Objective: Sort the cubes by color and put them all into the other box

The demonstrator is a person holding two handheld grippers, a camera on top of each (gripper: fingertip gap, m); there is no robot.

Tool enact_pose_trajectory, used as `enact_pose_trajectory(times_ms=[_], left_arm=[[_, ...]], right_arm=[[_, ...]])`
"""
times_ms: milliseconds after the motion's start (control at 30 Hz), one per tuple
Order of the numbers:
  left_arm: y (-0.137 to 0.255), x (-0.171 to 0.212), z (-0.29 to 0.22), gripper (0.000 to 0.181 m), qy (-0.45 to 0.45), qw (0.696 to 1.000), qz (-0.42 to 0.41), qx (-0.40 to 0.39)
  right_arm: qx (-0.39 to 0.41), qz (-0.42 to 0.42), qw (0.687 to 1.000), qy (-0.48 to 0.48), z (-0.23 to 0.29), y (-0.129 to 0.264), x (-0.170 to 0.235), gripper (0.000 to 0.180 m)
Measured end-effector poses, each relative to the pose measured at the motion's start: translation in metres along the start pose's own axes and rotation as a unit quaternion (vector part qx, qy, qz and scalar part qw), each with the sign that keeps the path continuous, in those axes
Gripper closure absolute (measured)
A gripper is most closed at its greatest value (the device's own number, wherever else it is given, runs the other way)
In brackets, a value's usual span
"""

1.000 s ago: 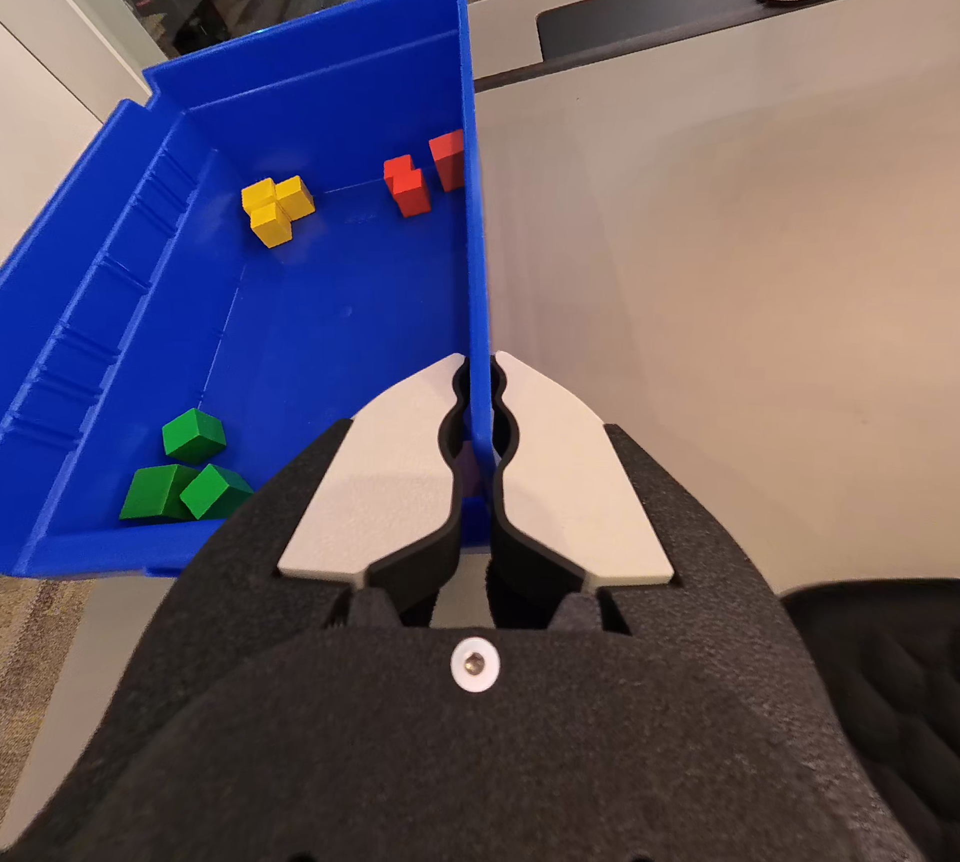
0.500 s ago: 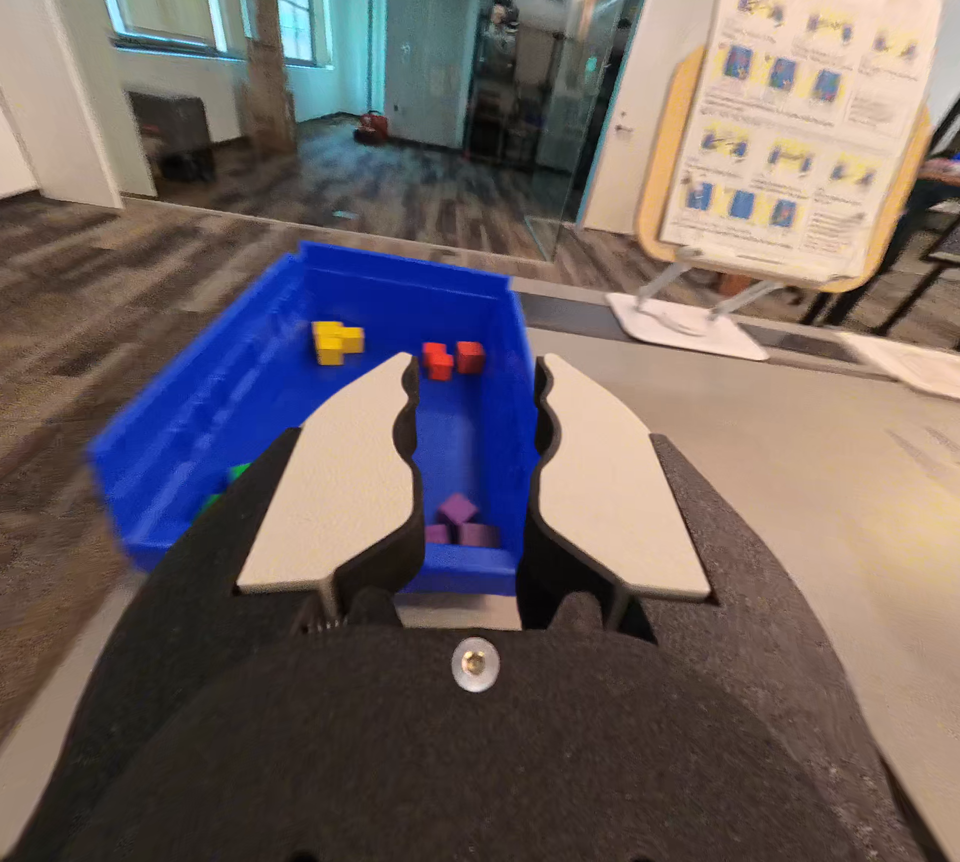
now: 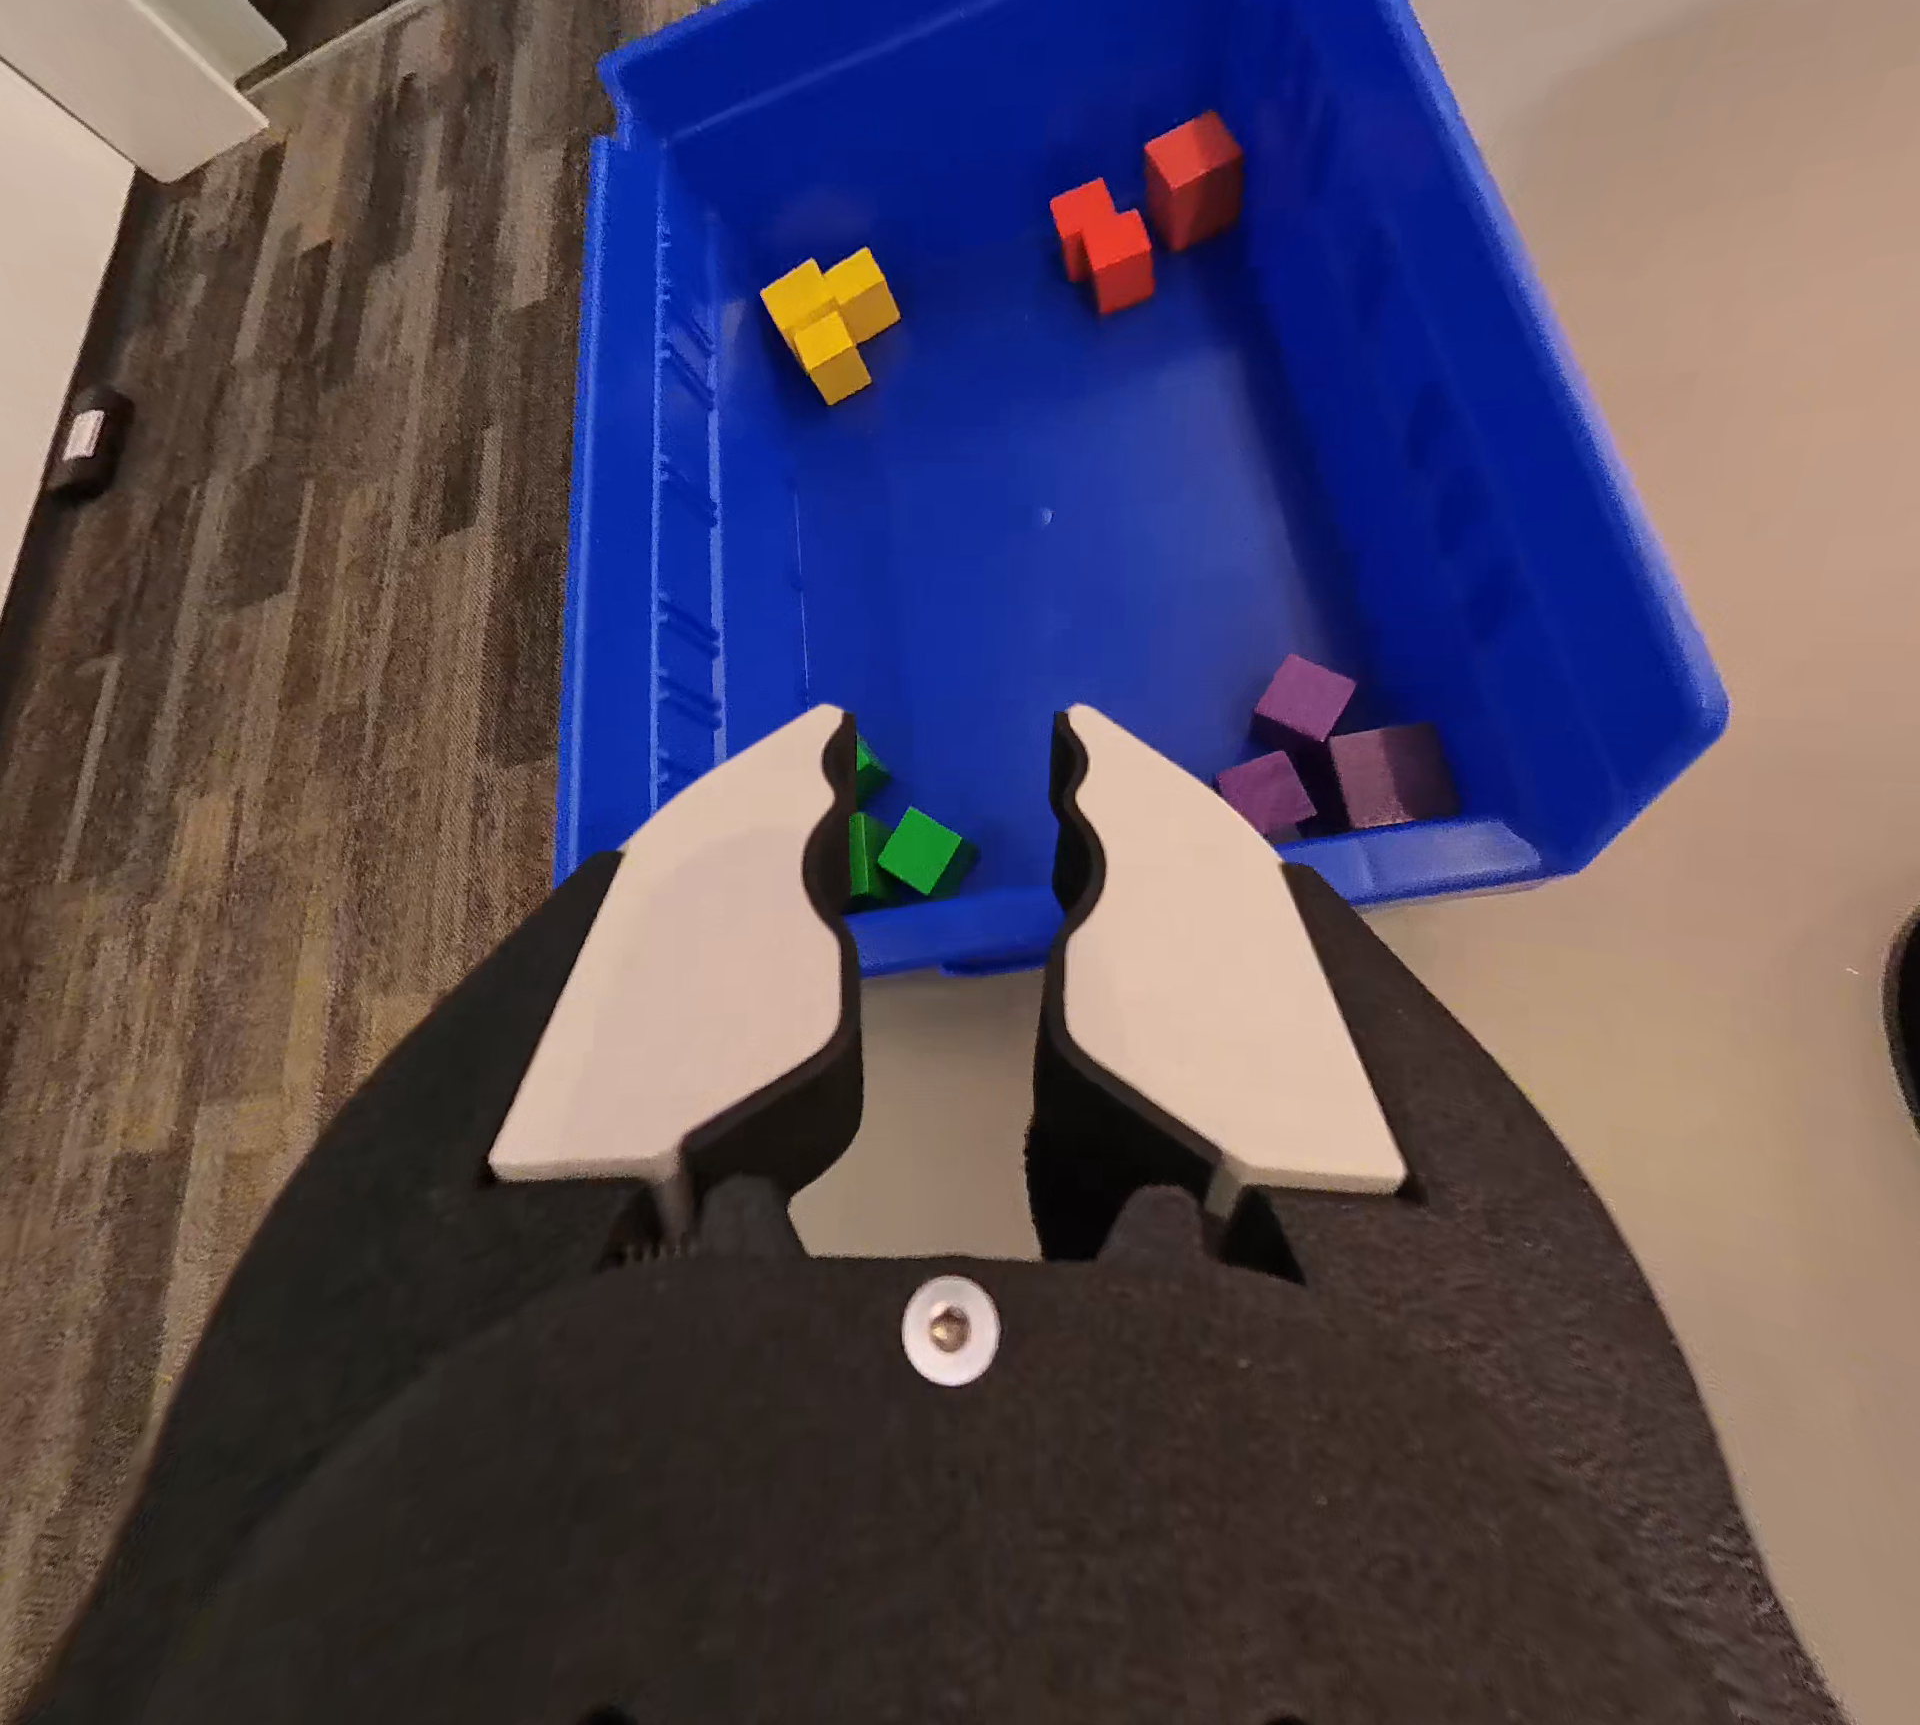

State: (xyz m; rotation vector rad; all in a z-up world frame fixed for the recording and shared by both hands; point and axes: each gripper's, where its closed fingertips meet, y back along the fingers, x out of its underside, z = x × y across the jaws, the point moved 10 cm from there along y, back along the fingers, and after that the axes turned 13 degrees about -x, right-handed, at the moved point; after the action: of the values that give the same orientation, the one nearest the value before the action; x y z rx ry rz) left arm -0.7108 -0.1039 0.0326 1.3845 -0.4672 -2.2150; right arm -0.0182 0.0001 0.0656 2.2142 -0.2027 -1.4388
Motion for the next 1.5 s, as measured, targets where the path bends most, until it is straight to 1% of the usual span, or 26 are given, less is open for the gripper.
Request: enact_pose_trajectory(times_ms=[333, 467, 633, 733, 800, 900, 967, 1033, 1133, 1400, 1500], left_arm=[[-0.032, -0.014, -0.02, 0.146, -0.055, 0.998, -0.014, 0.037], [-0.054, -0.03, -0.027, 0.144, -0.059, 0.997, -0.016, 0.053], [-0.096, -0.053, -0.043, 0.141, -0.073, 0.995, -0.015, 0.061], [-0.128, -0.059, -0.054, 0.142, -0.076, 0.995, 0.007, 0.059], [-0.148, -0.063, -0.061, 0.141, -0.056, 0.996, 0.023, 0.064], [-0.166, -0.069, -0.07, 0.141, -0.006, 0.996, 0.024, 0.089], [-0.174, -0.074, -0.074, 0.139, -0.001, 0.996, 0.019, 0.09], [-0.181, -0.075, -0.077, 0.139, -0.014, 0.997, 0.018, 0.08], [-0.191, -0.076, -0.08, 0.138, -0.015, 0.996, 0.042, 0.074], [-0.206, -0.075, -0.087, 0.14, -0.035, 0.995, 0.059, 0.066], [-0.21, -0.077, -0.088, 0.142, -0.025, 0.995, 0.064, 0.066]], right_arm=[[-0.01, 0.041, 0.999, 0.018, 0.0, -0.011, 0.012, 0.104], [-0.015, 0.048, 0.998, 0.028, 0.004, -0.015, 0.012, 0.104], [-0.02, 0.051, 0.998, 0.037, 0.008, -0.016, 0.012, 0.104], [-0.021, 0.06, 0.997, 0.037, 0.006, -0.018, 0.016, 0.104], [-0.021, 0.069, 0.997, 0.032, 0.005, -0.019, 0.02, 0.104], [-0.016, 0.08, 0.996, 0.03, 0.002, -0.019, 0.024, 0.104], [-0.016, 0.083, 0.996, 0.029, 0.001, -0.02, 0.025, 0.104], [-0.017, 0.084, 0.996, 0.028, 0.0, -0.02, 0.027, 0.104], [-0.016, 0.09, 0.995, 0.028, -0.002, -0.021, 0.028, 0.104], [-0.013, 0.11, 0.993, 0.033, -0.003, -0.026, 0.032, 0.104], [-0.014, 0.115, 0.993, 0.036, -0.002, -0.027, 0.033, 0.104]])
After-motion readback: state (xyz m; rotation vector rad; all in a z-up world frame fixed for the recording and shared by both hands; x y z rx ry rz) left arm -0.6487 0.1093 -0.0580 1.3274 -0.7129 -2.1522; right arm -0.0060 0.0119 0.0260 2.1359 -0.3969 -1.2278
